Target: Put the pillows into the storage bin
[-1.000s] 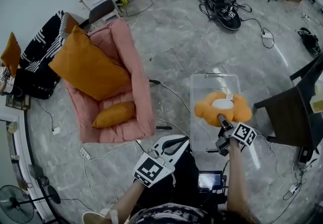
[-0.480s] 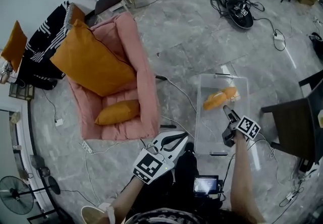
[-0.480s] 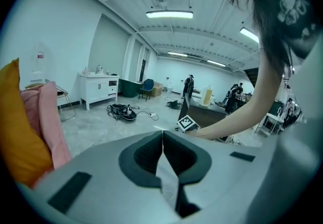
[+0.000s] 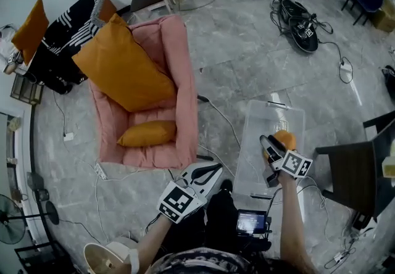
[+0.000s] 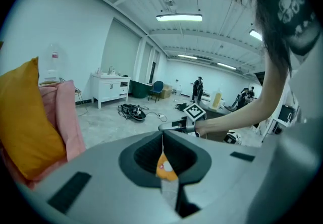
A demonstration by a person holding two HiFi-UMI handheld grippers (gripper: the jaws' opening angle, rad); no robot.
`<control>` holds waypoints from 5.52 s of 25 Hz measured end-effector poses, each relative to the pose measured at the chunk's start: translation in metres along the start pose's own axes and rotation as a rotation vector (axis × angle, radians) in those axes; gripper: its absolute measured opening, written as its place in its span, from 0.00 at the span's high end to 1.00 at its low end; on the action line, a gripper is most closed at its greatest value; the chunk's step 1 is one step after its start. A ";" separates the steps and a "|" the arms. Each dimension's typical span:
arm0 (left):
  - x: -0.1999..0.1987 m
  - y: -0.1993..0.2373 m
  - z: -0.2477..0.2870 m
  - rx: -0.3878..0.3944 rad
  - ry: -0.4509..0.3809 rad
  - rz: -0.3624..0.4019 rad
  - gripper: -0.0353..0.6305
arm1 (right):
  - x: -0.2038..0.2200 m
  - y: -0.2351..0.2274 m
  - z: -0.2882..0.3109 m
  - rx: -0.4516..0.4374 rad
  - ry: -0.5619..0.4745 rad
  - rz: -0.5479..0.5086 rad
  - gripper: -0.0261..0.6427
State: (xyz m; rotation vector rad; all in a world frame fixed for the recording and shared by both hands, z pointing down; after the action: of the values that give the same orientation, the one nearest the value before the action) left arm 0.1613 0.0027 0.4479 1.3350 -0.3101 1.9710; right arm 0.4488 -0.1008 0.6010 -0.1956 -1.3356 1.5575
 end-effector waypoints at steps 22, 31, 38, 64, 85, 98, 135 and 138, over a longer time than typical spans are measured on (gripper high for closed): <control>0.080 0.091 -0.172 -0.419 -0.097 -0.260 0.93 | 0.120 0.184 0.216 -0.261 0.513 -0.287 0.58; 0.106 0.186 -0.226 -0.382 -0.085 -0.305 0.93 | 0.192 0.184 0.301 0.019 0.605 -0.243 0.55; 0.124 0.238 -0.257 -0.391 -0.071 -0.345 0.93 | 0.217 0.171 0.345 0.184 0.650 -0.228 0.54; 0.103 0.276 -0.269 -0.314 -0.117 -0.235 0.93 | 0.199 0.300 0.311 0.027 0.536 0.149 0.93; 0.002 0.170 -0.125 -0.017 -0.147 -0.016 0.93 | 0.037 0.243 0.043 -0.100 -0.139 0.251 0.93; -0.002 0.009 -0.012 0.221 -0.034 0.074 0.93 | 0.030 0.119 -0.156 0.129 -0.412 0.258 0.93; 0.002 0.045 -0.096 -0.158 -0.002 0.001 0.93 | 0.009 0.141 0.053 -0.100 0.129 -0.224 0.65; 0.016 0.082 -0.136 -0.234 -0.029 -0.041 0.93 | 0.017 0.182 0.105 -0.145 0.166 -0.268 0.65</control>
State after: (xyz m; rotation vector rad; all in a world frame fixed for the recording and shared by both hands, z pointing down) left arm 0.0061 0.0272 0.4185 1.2107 -0.5067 1.8201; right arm 0.2656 -0.1280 0.5013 -0.2213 -1.2865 1.1959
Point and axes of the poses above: the fingertips, and each gripper's own axes: z forward along the fingers, y to its left, x out of its underside, the point moved 10 cm from there along -z, backward along the fingers
